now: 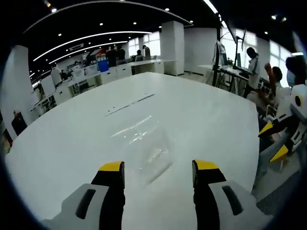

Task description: Open the resealable bag by pulling the two sides of the seal apart until the entire bag opening is separated and visibly accessible.

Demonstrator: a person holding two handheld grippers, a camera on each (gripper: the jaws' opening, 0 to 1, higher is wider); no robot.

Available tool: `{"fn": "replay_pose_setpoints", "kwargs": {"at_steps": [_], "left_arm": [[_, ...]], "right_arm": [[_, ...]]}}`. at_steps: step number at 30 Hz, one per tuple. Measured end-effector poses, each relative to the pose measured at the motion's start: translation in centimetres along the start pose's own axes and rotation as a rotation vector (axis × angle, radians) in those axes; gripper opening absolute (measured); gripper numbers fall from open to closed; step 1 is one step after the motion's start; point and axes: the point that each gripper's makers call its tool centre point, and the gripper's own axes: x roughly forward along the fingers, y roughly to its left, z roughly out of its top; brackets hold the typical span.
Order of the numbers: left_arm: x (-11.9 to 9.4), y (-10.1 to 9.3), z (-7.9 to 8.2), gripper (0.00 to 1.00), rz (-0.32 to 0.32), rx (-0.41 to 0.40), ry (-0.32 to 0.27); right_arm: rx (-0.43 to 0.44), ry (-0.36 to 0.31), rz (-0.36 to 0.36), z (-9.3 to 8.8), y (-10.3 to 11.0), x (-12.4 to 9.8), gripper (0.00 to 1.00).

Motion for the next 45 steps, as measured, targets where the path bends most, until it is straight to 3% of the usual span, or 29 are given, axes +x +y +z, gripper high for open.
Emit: {"fn": "replay_pose_setpoints", "kwargs": {"at_steps": [4,12,19,21,24,29,32,45], "left_arm": [[-1.7,-0.5,-0.6,0.57,-0.032,0.02,-0.011],[-4.1,-1.3,-0.8,0.8,-0.053,-0.031,-0.086],[-6.3,-3.1,-1.9,0.87,-0.095,0.022,-0.115],[-6.9,-3.3,-2.8,0.89,-0.104,0.027,-0.095],[-7.8,-3.2,-3.9,0.89,-0.098,0.027,-0.087],[-9.4,-3.1,-4.6,0.95,-0.091,-0.044,-0.13],[-9.9,-3.0,-5.3,0.99,-0.087,-0.07,-0.127],[-11.0,-2.7,-7.1,0.99,-0.048,-0.136,-0.123]], "right_arm": [[-0.01,-0.003,-0.013,0.0,-0.1,-0.1,0.49],[-0.014,-0.015,-0.023,0.3,-0.4,-0.2,0.52],[-0.036,-0.01,-0.002,0.3,0.2,-0.3,0.52],[-0.041,-0.008,0.0,0.2,0.3,-0.3,0.52],[-0.048,-0.004,0.003,0.1,0.4,-0.3,0.52],[-0.045,-0.009,-0.004,0.2,0.1,-0.3,0.52],[-0.038,-0.011,-0.005,0.3,0.1,-0.2,0.52],[-0.049,0.001,0.005,0.0,0.5,0.0,0.52]]}}
